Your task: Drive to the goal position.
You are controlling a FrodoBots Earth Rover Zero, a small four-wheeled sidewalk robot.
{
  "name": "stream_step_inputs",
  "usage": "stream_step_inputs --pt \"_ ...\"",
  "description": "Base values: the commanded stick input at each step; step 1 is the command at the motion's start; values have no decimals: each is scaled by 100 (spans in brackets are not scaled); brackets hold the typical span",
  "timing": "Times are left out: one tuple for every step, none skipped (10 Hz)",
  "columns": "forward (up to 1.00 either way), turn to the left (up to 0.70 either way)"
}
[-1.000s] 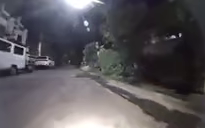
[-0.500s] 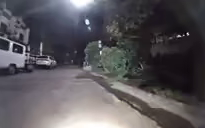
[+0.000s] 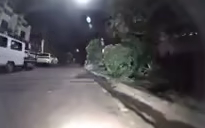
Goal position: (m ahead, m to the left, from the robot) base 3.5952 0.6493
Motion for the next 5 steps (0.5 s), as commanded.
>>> stream_step_inputs --pt "70 0" --pt "70 0" --pt "70 0" --pt "70 0" --pt "70 0"
